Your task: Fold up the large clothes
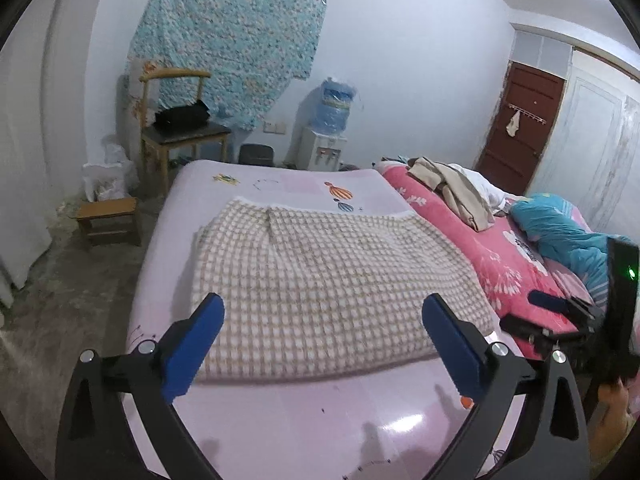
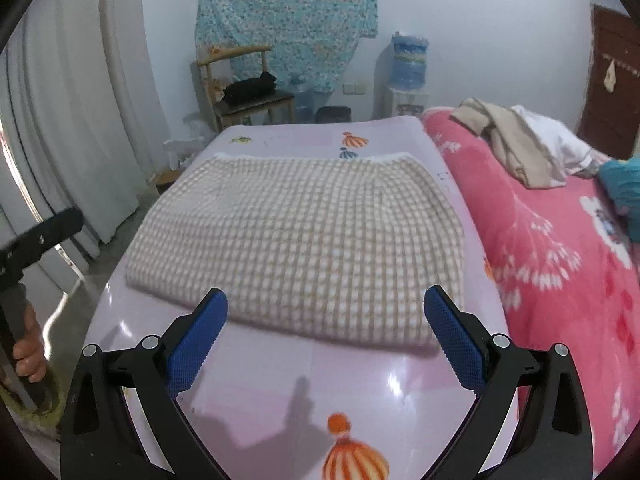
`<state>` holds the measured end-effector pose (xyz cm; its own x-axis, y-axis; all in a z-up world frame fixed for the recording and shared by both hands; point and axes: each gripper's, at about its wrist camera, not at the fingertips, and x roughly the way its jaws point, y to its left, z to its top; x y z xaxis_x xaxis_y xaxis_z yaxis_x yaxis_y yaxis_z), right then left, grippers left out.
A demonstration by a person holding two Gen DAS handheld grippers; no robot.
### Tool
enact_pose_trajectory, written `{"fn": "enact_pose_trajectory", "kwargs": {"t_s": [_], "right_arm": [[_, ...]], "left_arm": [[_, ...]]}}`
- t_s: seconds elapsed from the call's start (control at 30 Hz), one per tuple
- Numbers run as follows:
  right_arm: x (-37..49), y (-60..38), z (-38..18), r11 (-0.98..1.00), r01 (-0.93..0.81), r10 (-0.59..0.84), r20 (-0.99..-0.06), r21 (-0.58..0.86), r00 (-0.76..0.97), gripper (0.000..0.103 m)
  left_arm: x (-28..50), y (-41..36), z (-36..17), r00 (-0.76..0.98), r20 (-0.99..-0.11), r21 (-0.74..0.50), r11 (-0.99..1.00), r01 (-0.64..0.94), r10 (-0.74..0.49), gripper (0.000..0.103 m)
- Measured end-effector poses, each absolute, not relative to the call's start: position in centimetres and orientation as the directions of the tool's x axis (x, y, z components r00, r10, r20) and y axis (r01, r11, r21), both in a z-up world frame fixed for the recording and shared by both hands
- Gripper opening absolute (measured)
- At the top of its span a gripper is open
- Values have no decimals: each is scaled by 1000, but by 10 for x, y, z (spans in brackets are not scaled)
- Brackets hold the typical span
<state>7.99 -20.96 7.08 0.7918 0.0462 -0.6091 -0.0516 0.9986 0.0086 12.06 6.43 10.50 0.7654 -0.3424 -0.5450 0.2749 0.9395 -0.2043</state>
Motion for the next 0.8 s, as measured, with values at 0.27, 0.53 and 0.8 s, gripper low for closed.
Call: {"fn": "enact_pose_trajectory", "kwargs": {"t_s": [0.27,0.53,0.8], "right_arm": [[39,-193,79,998,28,-52,-525,-53,849,95],[21,-195,85,996,85,-89,-507,-29,857,95],[36,-194,63,997,66,-26,-604,45,796,95]], "left_arm": [[80,42,119,848,-517,-44,993,114,-120,97],[71,26,112,822,-569,21,999,40,-21,97],[81,26,85,721,-693,7,1000,-6,9,97]]}}
